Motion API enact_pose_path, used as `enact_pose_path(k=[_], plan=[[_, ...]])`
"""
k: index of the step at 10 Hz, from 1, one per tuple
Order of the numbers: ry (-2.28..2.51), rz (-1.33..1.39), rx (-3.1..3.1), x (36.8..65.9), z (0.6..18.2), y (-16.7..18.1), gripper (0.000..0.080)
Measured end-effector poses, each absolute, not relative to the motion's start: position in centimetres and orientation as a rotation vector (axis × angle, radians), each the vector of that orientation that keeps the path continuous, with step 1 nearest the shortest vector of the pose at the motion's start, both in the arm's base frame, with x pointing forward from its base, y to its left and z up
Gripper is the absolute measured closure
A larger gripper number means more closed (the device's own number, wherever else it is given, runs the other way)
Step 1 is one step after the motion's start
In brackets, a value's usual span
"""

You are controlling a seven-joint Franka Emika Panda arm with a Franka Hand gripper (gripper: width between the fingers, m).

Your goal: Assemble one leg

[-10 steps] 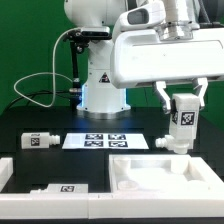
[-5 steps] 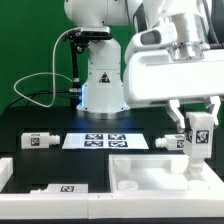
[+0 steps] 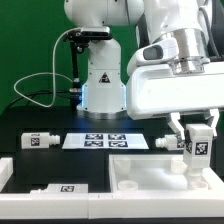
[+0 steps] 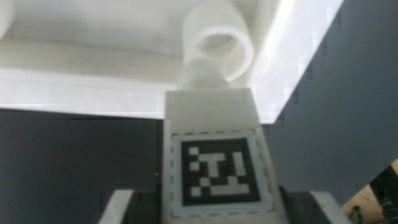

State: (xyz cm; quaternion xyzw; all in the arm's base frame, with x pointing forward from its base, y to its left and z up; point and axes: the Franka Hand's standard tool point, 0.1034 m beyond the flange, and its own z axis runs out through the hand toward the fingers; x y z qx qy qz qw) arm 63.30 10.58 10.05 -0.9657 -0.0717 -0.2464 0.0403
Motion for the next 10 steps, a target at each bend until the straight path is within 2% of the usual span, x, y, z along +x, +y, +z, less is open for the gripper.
enact_pose_path(k=[3,10], plan=[[-0.222,-0.763,-2.964,62.9,9.3,10.2,0.0512],[-0.232,-0.765,-2.957,62.9,8.8,11.2,0.0512]])
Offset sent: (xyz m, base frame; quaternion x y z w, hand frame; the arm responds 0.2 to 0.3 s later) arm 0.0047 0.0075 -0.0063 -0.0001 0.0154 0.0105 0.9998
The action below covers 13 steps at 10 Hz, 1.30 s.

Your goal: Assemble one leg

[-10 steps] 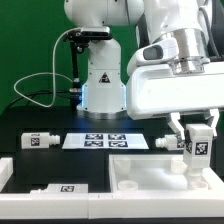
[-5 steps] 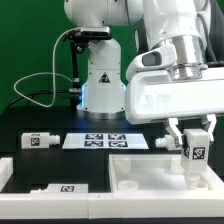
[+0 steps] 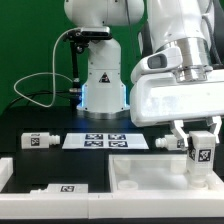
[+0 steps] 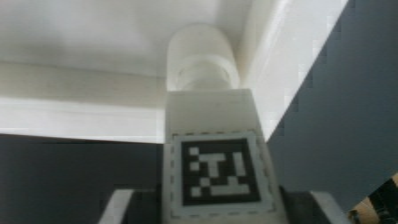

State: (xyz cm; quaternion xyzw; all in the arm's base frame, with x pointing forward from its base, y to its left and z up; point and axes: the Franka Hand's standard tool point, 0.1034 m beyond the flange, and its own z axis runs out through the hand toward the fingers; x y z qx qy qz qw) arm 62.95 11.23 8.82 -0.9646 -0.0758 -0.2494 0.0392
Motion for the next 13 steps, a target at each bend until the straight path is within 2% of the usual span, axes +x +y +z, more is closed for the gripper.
enact_pose_path(k=[3,8,9,10,11,13], plan=[[-0.230,-0.788,-2.957,62.8,7.8,11.2,0.0512],[-0.231,-0.847,-2.953,62.9,7.8,11.3,0.0508],[-0.231,-0.845,-2.954,62.9,7.8,11.3,0.0283],[-0.195,-0.768,-2.961,62.7,7.6,11.5,0.0283],[-0.140,-0.663,-2.965,63.1,8.7,11.7,0.0175],[-0.053,-0.379,-2.984,63.6,9.4,11.9,0.0157]])
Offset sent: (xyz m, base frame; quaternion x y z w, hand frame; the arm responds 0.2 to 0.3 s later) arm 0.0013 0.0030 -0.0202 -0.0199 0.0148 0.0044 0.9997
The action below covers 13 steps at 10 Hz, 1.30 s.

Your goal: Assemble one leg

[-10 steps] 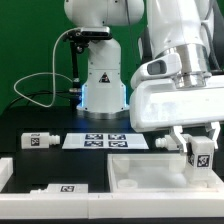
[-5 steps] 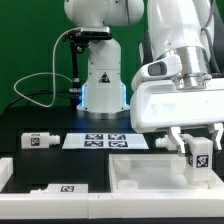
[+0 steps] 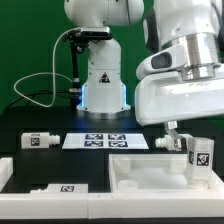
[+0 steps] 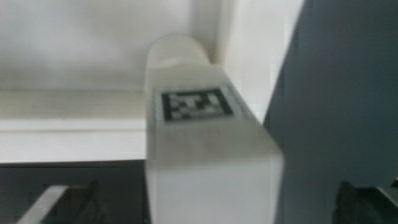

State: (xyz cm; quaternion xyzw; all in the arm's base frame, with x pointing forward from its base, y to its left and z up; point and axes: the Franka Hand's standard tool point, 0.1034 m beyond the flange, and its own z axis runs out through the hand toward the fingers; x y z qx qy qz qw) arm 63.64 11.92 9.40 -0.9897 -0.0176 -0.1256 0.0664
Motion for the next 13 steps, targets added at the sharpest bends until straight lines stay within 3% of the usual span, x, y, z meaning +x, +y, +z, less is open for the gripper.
enact_pose_path(k=[4,6,8,9,10,13], plan=[[-0.049,-0.038,-3.005,62.4,8.0,9.7,0.0151],[-0.055,-0.037,-3.019,62.3,8.0,10.3,0.0151],[-0.053,-0.035,-3.019,62.3,7.9,10.3,0.0390],[0.088,-0.025,-3.015,62.3,7.9,10.3,0.0390],[0.197,-0.018,-3.009,62.3,7.9,10.3,0.0514],[0.501,0.001,-2.969,62.3,7.9,10.5,0.0514]])
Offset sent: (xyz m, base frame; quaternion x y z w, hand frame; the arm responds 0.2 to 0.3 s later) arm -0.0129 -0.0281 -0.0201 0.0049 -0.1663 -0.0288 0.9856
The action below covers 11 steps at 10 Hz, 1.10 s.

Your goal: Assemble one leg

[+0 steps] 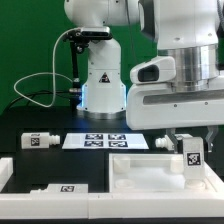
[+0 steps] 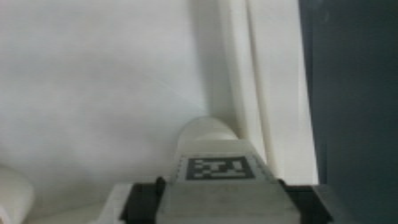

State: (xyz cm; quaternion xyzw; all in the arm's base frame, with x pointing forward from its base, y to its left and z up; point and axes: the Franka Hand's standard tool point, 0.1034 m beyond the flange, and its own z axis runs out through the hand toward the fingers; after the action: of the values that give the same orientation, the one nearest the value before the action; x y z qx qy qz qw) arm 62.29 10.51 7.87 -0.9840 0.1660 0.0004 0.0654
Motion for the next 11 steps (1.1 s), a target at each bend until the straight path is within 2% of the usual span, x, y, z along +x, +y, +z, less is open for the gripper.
enact_pose_path(k=[4,7,11], plan=[[1.173,0.062,-2.779,62.8,7.9,12.1,0.0512],[1.775,0.074,-2.348,63.4,7.7,12.3,0.0512],[1.838,0.092,-2.268,63.5,7.7,12.4,0.0512]])
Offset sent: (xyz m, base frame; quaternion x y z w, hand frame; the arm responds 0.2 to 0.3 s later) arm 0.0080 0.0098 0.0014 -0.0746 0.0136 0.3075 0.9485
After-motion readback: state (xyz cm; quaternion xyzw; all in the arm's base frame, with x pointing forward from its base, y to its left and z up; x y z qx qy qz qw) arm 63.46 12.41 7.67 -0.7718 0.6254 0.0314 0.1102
